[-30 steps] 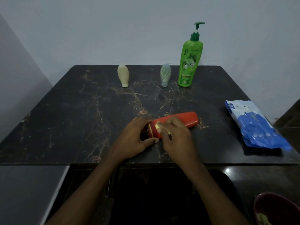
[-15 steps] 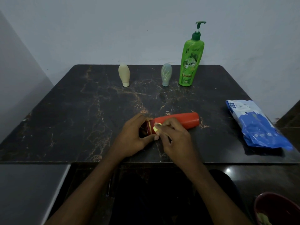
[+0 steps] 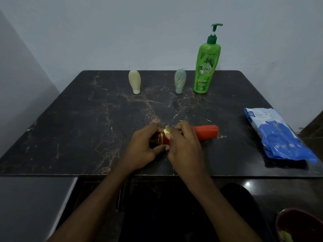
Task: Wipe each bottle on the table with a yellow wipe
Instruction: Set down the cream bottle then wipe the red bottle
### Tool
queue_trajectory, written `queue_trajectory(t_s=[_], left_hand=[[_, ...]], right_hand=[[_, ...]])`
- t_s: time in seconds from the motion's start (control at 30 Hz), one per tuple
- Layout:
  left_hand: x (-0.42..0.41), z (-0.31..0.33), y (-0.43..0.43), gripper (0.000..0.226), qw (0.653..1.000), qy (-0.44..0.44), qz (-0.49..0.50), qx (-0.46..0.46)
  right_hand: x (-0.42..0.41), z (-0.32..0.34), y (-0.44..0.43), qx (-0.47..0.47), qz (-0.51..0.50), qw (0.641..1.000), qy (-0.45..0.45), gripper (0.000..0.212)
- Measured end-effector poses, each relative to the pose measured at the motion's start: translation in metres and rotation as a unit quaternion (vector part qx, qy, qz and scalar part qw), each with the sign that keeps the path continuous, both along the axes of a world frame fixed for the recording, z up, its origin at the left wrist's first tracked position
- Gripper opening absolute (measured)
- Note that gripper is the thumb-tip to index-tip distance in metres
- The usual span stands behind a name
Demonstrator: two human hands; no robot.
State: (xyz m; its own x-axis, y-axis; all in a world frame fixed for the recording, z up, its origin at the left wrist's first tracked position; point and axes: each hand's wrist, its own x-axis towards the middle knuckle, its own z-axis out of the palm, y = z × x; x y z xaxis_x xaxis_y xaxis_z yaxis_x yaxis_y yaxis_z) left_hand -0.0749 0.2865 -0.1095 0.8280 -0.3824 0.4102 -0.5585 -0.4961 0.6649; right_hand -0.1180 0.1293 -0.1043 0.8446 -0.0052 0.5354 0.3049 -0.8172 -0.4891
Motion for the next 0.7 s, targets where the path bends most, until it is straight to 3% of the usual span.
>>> queue_trajectory(t_s=[0.27,0.47,0.57,0.7], left_hand=[[0.001,0.000,0.002,0.042,0.999,-0.012,0.024,0.018],[0.002,0.001,0.002,0.042,0.999,-0.008,0.030,0.025],[0.001,0.000,0.002,0.041,0.999,-0.008,0.032,0.025],[0.000,-0.001,0.002,0.039,1.000,0.004,0.020,0.013]], right_hand=[[0.017,0.005,-0.067,-0.058,-0.177,0.980,0.069,0.031],[0.020,0.004,-0.079,0.023,-0.203,0.976,0.081,0.016],[0.015,0.008,-0.046,0.037,-0.161,0.985,0.049,0.018],[-0.002,0.009,-0.003,0.010,-0.026,0.999,0.023,0.027]])
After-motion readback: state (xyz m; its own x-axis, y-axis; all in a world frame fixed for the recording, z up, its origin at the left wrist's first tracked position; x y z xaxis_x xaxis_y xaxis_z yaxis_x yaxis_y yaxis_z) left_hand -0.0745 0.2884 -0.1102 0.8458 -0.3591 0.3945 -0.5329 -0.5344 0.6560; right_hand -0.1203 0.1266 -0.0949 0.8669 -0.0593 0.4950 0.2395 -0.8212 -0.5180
